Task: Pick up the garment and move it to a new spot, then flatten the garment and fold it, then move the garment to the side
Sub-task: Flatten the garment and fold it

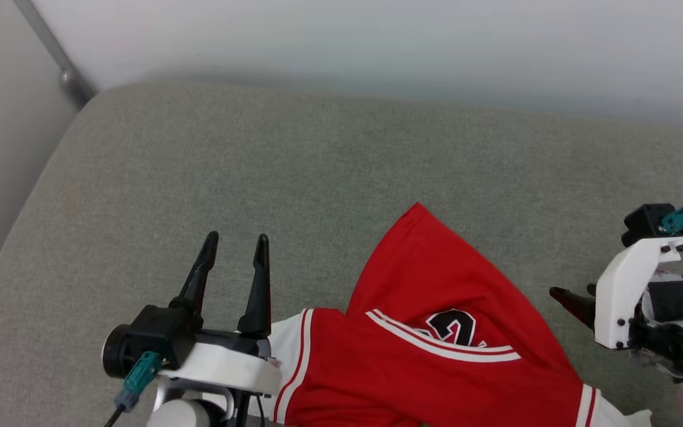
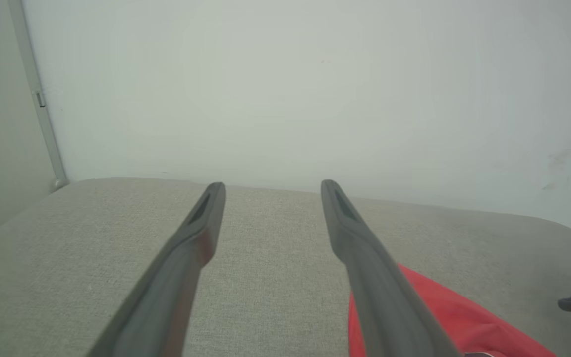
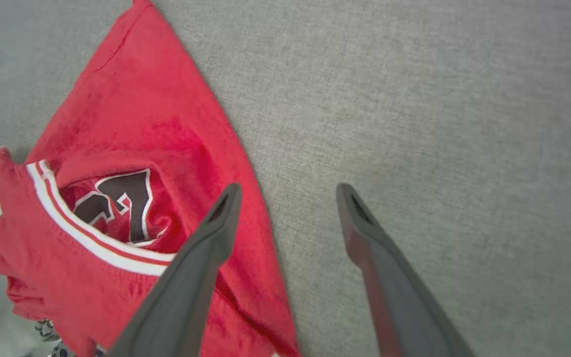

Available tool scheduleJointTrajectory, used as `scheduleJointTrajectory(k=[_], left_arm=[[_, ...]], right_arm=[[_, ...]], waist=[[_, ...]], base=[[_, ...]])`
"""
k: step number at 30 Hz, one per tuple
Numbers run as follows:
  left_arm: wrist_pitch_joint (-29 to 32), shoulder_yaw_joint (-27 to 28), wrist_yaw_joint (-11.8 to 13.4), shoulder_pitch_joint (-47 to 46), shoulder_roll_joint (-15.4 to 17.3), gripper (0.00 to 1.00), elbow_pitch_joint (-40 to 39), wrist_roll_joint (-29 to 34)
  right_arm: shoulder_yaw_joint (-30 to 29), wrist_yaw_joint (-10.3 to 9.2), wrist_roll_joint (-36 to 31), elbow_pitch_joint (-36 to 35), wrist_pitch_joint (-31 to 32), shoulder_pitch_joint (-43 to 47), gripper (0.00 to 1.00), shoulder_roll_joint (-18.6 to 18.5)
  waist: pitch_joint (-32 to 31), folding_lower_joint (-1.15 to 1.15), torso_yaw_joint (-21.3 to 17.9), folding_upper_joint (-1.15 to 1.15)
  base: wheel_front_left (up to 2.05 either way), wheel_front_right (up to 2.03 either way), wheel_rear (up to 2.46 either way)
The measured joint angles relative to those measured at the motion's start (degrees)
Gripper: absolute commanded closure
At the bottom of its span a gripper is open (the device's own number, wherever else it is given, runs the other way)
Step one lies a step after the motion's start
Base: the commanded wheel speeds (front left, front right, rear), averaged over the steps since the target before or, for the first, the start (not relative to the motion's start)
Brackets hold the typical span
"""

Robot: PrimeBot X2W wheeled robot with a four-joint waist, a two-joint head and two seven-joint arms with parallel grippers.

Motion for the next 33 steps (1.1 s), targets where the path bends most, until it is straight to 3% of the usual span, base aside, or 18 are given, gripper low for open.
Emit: scheduleJointTrajectory(k=[12,13,14,15,21,25,29,33], left_arm=[[-2.1,-1.3,-1.2,-5.1,-2.1,0.00,3.5,0.5],[-2.2,-1.3,-1.2,-5.2,-2.2,0.00,3.7,0.6],[-2.3,-1.3,-1.3,-5.3,-2.2,0.00,4.0,0.6],[-2.4,-1.1,-1.4,-5.4,-2.2,0.00,4.4,0.6],[-2.5,-0.7,-1.4,-5.4,-2.2,0.00,5.2,0.8],[-2.6,-0.4,-1.4,-5.1,-2.1,0.00,5.5,0.8],[-2.6,-0.2,-1.3,-4.8,-1.7,0.00,5.3,0.8],[-2.6,0.0,-1.1,-4.5,-1.5,0.00,5.1,0.8]], right_arm=[[12.8,0.01,5.7,5.9,7.3,-9.0,0.00,-4.6],[13.6,0.01,6.1,6.1,7.6,-9.5,0.13,-5.0],[14.3,0.00,6.6,6.3,7.7,-9.8,0.77,-5.3],[15.7,-0.01,7.4,6.7,7.3,-10.5,1.00,-5.8],[20.6,0.00,7.9,5.0,1.8,-12.7,1.00,-6.7],[20.6,0.00,7.4,2.4,-2.1,-16.4,1.00,-8.8],[16.5,0.01,5.8,1.1,-5.1,-17.9,1.00,-10.7],[7.6,0.01,4.4,2.5,-8.3,-16.9,1.00,-11.8]], waist=[[9.3,0.00,3.6,0.00],[9.5,0.00,3.7,0.00],[9.5,0.00,3.6,0.00],[9.4,0.00,3.5,0.00],[8.0,0.00,2.5,0.00],[6.9,0.00,1.3,0.00],[6.0,0.00,-0.2,0.00],[5.4,0.00,-1.6,0.00]], base=[[0.00,0.00,0.00],[0.00,0.00,0.00],[0.00,0.00,0.00],[0.00,0.00,0.00],[0.00,0.00,0.00],[0.00,0.00,0.00],[0.00,0.00,0.00],[0.00,0.00,0.00]])
